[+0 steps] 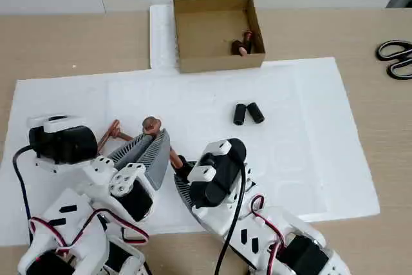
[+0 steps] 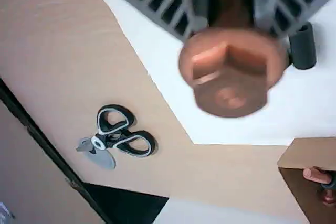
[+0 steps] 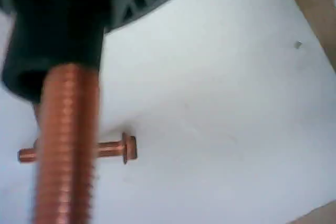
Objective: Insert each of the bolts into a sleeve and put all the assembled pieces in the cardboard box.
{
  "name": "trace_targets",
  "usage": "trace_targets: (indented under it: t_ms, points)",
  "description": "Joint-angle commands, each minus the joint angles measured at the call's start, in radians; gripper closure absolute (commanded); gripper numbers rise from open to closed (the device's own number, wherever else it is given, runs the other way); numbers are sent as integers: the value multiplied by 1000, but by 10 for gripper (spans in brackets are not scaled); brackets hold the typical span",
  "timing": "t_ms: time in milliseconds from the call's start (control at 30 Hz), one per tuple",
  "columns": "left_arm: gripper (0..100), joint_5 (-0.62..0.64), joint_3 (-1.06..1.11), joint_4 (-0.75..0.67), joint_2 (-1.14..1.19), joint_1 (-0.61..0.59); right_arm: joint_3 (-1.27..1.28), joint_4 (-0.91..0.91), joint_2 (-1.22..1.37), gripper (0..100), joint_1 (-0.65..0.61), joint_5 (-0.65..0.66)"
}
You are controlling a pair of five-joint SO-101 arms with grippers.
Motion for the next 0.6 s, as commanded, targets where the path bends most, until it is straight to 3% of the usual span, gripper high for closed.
trace_targets:
  t_ms: [0, 300, 567]
  points:
    - [995, 3, 15, -32, 5, 0, -74, 5, -13, 995, -8, 11]
    - [995, 2, 42, -35, 5, 0, -89, 48, -59, 995, -28, 11]
    - [995, -23, 74, -120, 6, -2, -84, 117, -139, 995, -73, 34]
